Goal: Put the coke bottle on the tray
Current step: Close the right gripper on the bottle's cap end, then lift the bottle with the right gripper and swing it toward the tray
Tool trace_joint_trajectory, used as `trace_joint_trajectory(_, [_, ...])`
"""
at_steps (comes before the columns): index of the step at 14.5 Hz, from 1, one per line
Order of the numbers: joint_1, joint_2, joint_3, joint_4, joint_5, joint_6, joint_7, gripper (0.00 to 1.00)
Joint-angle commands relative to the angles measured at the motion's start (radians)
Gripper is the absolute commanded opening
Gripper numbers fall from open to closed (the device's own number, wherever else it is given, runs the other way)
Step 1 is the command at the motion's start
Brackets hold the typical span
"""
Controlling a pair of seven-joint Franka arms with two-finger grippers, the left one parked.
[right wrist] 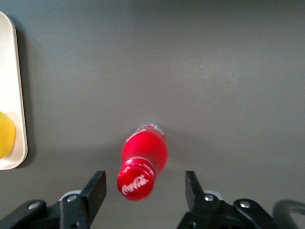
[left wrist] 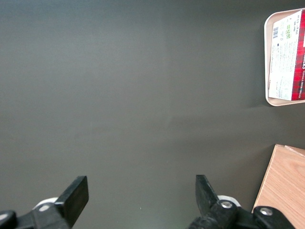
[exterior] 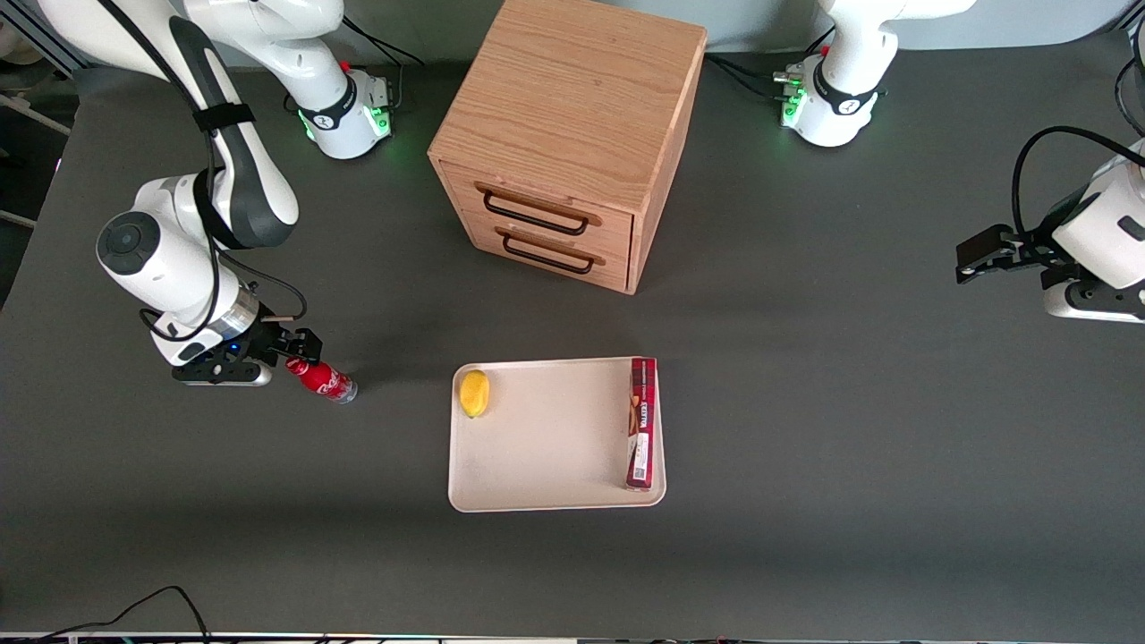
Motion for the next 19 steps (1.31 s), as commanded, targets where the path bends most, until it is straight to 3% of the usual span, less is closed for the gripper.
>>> trace_joint_trajectory(1, [0.003,0.038,0.008,0.044,0.004,0.009,0.024,0.71])
trace_joint_trajectory(2, [0.003,0.039,0.01,0.044,0.001,0.009,0.025,0.63])
trace_joint_trajectory(4, [0.003,0.036,0.008,0.041,-0.005,0.007,0.024,0.34])
trace_joint_trajectory(7, [0.002,0.033,0.01,0.041,-0.005,0.007,0.025,0.0])
trace_joint_trajectory(12, [-0.002,0.006,0.008,0.058,-0.007,-0.031,0.027,0.0])
trace_joint_trajectory(19, [-0.008,-0.002,0.008,0.508,0.002,-0.684,0.037,0.0])
